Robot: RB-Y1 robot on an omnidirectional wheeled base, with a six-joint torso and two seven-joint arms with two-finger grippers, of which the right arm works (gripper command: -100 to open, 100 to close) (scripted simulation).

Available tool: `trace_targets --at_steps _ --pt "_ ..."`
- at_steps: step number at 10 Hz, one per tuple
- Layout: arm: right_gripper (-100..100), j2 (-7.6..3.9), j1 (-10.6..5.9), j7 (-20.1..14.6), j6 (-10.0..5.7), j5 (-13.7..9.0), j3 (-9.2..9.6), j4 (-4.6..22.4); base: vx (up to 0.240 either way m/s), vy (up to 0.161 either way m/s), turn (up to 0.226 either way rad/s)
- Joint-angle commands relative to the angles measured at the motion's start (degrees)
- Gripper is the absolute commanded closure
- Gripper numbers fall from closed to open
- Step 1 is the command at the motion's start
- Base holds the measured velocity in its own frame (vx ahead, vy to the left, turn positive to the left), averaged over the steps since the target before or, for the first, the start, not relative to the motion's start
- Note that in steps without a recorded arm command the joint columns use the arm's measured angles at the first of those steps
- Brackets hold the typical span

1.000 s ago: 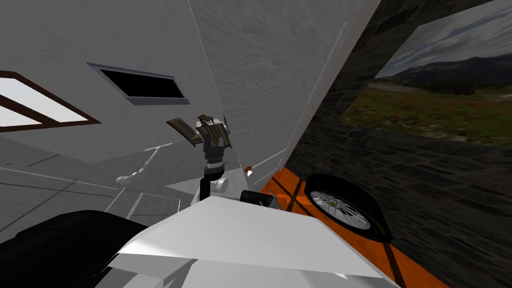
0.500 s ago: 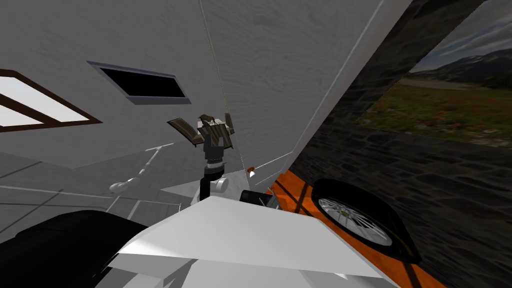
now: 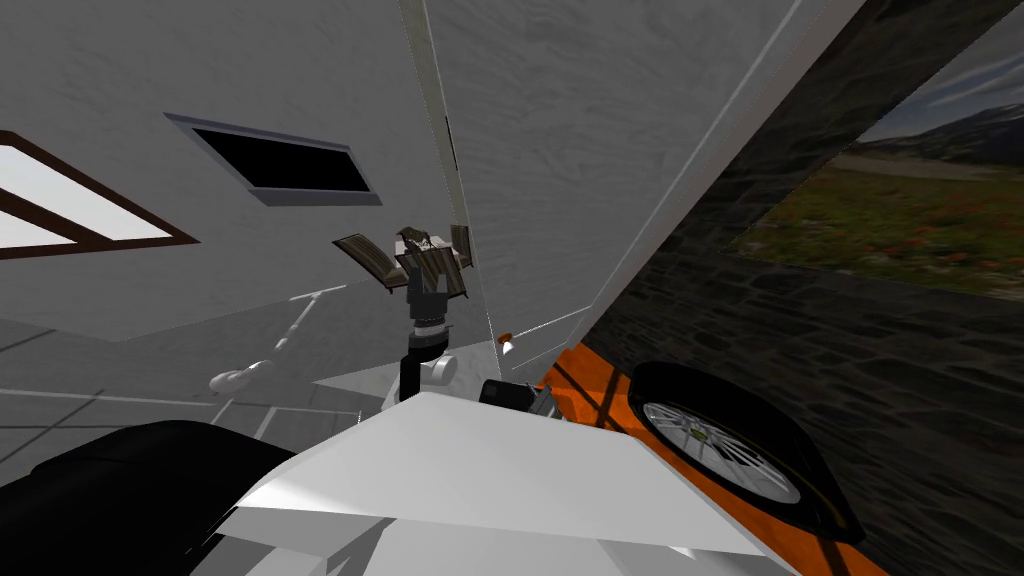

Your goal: Push the door open

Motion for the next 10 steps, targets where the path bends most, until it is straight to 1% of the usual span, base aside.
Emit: trace_targets --at_steps 1,4,5,6,7,9,10 --pt "100 -0.03 0.02 0.0 -0.01 0.0 -0.01 0.0 -0.015 -0.024 0.002" --pt "100 -0.03 0.02 0.0 -0.01 0.0 -0.01 0.0 -0.005 -0.007 0.0" --pt "-100 -0.89 -0.56 0.9 1.12 -2.0 -1.34 0.6 -0.052 0.099 -0.256" --pt "-100 -0.82 -0.71 1.1 1.43 -2.6 -1.7 0.8 -0.075 0.162 -0.192" --pt "-100 -0.32 -1.03 1.6 2.05 -3.7 -2.44 1.2 -0.077 0.182 -0.132" --pt "-100 1.75 -1.58 2.4 3.12 -5.6 -3.7 1.8 -0.083 0.14 -0.187" --pt "-100 2.72 -1.74 2.7 3.43 -6.2 -4.06 2.0 -0.067 0.113 -0.093"
